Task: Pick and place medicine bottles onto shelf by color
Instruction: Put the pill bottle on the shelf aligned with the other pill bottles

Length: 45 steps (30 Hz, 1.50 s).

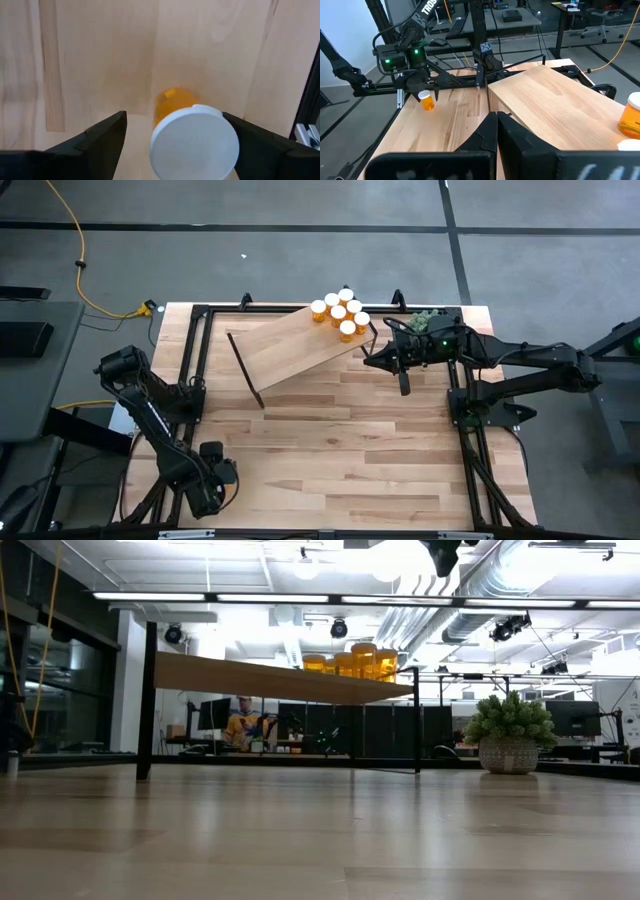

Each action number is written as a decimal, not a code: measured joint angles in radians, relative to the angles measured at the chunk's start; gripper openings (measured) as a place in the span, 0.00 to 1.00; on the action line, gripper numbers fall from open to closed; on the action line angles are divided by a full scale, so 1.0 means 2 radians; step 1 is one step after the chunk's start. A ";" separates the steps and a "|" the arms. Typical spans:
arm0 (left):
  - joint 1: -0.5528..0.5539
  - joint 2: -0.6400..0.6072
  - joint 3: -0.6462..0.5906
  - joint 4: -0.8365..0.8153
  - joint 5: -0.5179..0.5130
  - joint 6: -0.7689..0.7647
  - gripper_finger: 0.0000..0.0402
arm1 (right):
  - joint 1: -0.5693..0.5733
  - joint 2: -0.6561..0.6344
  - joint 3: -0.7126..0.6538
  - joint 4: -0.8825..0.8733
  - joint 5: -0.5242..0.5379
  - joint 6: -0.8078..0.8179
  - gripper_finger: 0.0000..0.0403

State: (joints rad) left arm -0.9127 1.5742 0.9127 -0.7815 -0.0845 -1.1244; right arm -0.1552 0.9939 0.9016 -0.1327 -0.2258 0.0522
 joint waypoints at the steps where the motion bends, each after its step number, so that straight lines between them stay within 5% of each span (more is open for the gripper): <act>1: 0.000 0.000 0.000 0.000 -0.001 0.000 0.75 | 0.000 0.000 0.000 0.000 0.000 0.000 0.00; 15: 0.002 -0.012 0.005 -0.011 0.012 0.015 0.47 | 0.000 0.000 0.000 -0.001 0.000 0.000 0.00; 22: 0.055 -0.091 0.079 -0.098 0.053 0.142 0.51 | 0.000 0.000 0.000 -0.001 0.008 0.000 0.00; 28: 0.170 -0.145 0.211 -0.217 0.026 0.307 0.53 | 0.000 0.000 0.000 -0.001 0.008 0.000 0.00; 34: 0.335 -0.127 0.341 -0.289 -0.013 0.460 0.49 | 0.000 0.000 0.000 -0.004 0.008 0.022 0.00; 39: 0.462 -0.082 0.388 -0.291 -0.033 0.548 0.51 | 0.000 0.000 0.000 -0.006 0.008 0.022 0.00; 45: 0.575 0.003 0.407 -0.273 -0.040 0.564 0.53 | 0.000 0.000 0.000 -0.005 0.019 0.022 0.00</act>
State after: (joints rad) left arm 0.2369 1.5796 1.7274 -1.3273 -0.1649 0.0040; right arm -0.1551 0.9938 0.9016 -0.1436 -0.1878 0.0963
